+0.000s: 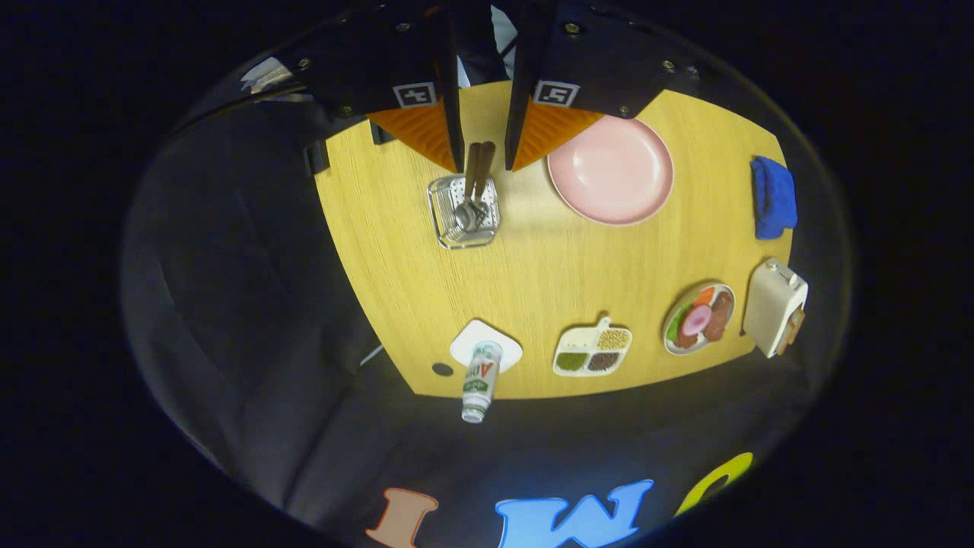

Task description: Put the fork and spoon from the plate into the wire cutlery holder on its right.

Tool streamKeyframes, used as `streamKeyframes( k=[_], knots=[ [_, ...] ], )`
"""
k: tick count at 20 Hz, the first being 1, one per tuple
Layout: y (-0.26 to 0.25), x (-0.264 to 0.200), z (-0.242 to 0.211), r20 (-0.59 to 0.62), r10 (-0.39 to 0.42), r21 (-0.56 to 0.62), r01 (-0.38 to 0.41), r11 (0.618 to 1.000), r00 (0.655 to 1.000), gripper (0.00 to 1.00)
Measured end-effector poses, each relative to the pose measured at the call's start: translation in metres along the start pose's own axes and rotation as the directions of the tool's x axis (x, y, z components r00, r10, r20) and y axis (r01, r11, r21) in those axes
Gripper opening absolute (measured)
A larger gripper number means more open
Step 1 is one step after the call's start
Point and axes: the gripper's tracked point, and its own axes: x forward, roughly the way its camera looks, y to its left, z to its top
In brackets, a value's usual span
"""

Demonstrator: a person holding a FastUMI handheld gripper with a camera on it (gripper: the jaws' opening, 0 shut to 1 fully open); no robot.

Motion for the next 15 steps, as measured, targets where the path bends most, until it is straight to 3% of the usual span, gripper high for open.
streamKeyframes(
  k=[2, 4, 8, 15],
  knots=[
    [0.018, -0.017, 0.022, 0.144, 0.030, -0.006, -0.029, 1.000, 0.989, 0.32],
    [0.037, -0.038, 0.046, 0.294, 0.066, -0.002, -0.069, 0.998, 0.953, 0.32],
    [0.062, -0.092, 0.084, 0.543, 0.105, 0.014, -0.134, 0.991, 0.833, 0.32],
    [0.103, -0.170, 0.106, 0.746, 0.175, -0.077, -0.178, 0.981, 0.643, 0.31]
  ],
)
